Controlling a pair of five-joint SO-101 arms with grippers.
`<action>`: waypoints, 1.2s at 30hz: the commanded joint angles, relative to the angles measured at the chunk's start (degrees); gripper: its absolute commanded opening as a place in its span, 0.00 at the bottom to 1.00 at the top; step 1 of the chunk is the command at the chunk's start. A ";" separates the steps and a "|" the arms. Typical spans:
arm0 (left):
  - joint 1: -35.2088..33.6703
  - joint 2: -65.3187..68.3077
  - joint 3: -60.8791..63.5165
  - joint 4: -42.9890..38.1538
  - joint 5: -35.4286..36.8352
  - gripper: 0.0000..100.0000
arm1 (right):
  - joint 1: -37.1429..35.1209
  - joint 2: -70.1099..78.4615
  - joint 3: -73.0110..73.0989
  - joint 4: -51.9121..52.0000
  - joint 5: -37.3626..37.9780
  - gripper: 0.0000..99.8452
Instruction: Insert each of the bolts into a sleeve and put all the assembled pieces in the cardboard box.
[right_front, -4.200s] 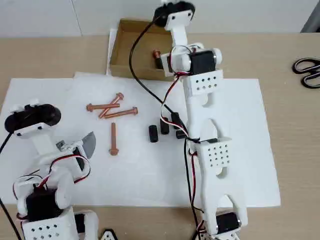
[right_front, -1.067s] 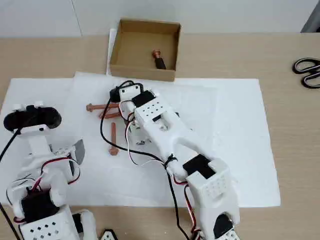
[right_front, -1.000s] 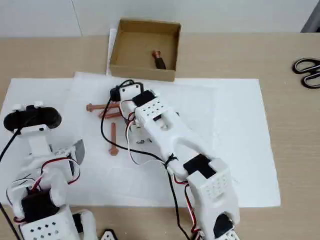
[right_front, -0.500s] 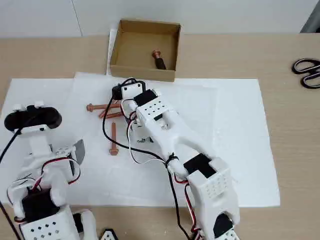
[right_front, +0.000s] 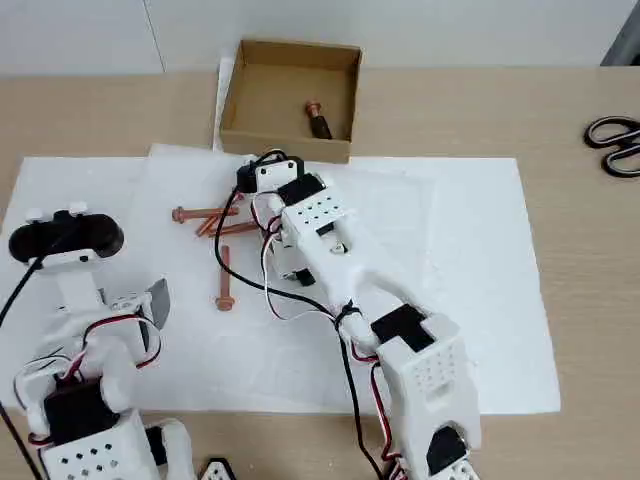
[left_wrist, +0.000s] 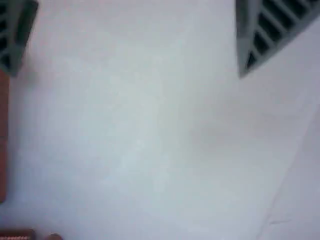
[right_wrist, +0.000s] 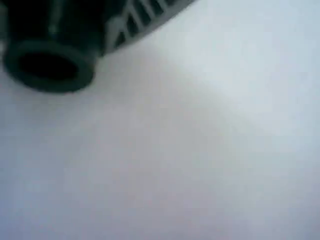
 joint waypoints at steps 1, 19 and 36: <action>-0.09 0.00 -1.27 1.32 -0.26 0.27 | -0.13 -5.67 -6.77 8.22 0.00 0.00; 6.15 43.16 -33.45 5.36 -5.27 0.27 | 12.35 -26.86 -3.69 13.58 24.35 0.00; 17.32 77.45 -43.65 4.92 -0.62 0.26 | 12.97 -26.95 3.96 13.67 24.09 0.00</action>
